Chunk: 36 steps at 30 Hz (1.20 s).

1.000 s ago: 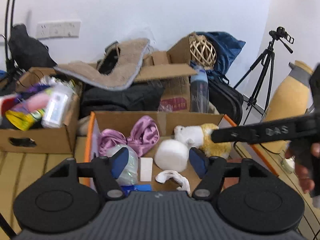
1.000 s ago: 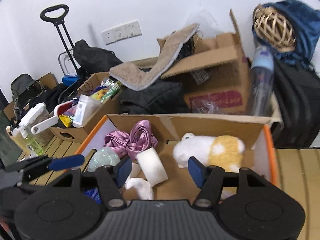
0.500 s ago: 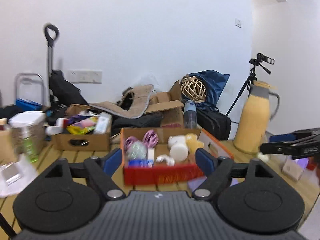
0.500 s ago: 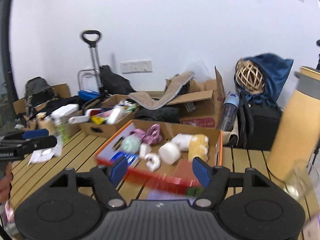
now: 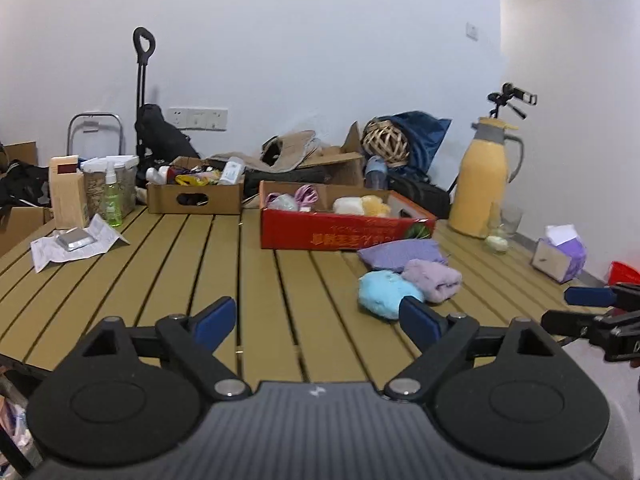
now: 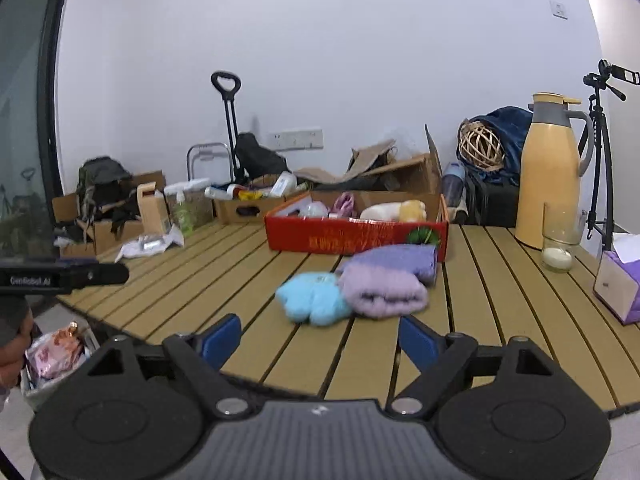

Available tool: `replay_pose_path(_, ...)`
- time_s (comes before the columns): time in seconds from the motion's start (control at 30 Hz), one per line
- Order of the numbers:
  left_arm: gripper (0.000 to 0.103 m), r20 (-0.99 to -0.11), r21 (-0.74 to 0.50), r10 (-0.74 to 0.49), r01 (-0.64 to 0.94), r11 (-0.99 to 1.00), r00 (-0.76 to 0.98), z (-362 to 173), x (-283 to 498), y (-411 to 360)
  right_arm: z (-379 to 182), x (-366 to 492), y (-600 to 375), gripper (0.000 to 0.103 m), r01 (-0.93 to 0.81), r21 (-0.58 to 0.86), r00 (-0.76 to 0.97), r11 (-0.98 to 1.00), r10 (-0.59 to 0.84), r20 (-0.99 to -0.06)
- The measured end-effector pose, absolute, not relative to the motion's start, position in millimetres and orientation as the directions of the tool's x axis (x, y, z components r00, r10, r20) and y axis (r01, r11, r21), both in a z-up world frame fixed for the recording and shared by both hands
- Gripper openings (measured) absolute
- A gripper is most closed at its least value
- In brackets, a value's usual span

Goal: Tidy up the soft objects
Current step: 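Return to the pile and grasp the blue plush octopus with both grippers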

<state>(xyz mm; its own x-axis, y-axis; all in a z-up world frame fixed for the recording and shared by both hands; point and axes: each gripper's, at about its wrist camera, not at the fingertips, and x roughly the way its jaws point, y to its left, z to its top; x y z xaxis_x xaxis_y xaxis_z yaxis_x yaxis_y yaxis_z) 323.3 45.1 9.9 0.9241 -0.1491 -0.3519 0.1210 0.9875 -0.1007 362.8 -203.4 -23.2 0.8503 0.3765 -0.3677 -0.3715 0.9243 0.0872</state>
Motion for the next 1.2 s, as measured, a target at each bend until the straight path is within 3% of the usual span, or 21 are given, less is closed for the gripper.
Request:
replay_pose_path(0.2, 0.09, -0.363, -0.11, -0.182, 0.152, 0.982, 0.914, 2, 328, 37, -20, 349, -199, 0.082, -0.377, 0.076, 0.856, 0.923, 0.379, -0.351)
replay_pose_path(0.37, 0.088, -0.399, -0.15, -0.248, 0.204, 0.968, 0.883, -12, 363, 31, -33, 371, -200, 0.06, -0.38, 0.15, 0.828, 0.913, 0.408, -0.386)
replay_pose_path(0.53, 0.073, -0.456, -0.192, -0.323, 0.263, 0.946, 0.83, -31, 438, 10, -56, 423, -191, 0.049, -0.374, 0.26, 0.775, 0.89, 0.454, -0.439)
replay_pose_path(0.67, 0.068, -0.484, -0.267, -0.338, 0.232, 0.935, 0.807, -48, 500, 4, -74, 476, -186, 0.049, -0.342, 0.368, 0.741, 0.865, 0.489, -0.46)
replay_pose_path(0.77, 0.049, -0.5, -0.357, -0.383, 0.219, 0.908, 0.777, -62, 530, 7, -88, 515, -182, 0.048, -0.306, 0.426, 0.719, 0.852, 0.5, -0.483)
replay_pose_path(0.83, 0.027, -0.501, -0.419, -0.455, 0.254, 0.872, 0.736, -70, 536, 13, -95, 533, -182, 0.048, -0.289, 0.479, 0.708, 0.829, 0.521, -0.477)
replay_pose_path(0.93, 0.022, -0.478, -0.458, -0.468, 0.243, 0.855, 0.743, -73, 523, 25, -104, 551, -182, 0.046, -0.268, 0.548, 0.706, 0.792, 0.549, -0.448)
replay_pose_path(1.0, 0.022, -0.468, -0.482, -0.464, 0.223, 0.847, 0.752, -77, 514, 35, -108, 557, -181, 0.038, -0.274, 0.563, 0.707, 0.78, 0.56, -0.431)
replay_pose_path(1.1, 0.024, -0.451, -0.488, -0.454, 0.213, 0.846, 0.769, -77, 514, 39, -115, 563, -178, 0.037, -0.258, 0.581, 0.713, 0.772, 0.558, -0.425)
replay_pose_path(1.2, 0.037, -0.455, -0.5, -0.456, 0.205, 0.842, 0.765, -79, 519, 39, -116, 567, -172, 0.032, -0.262, 0.568, 0.719, 0.78, 0.551, -0.424)
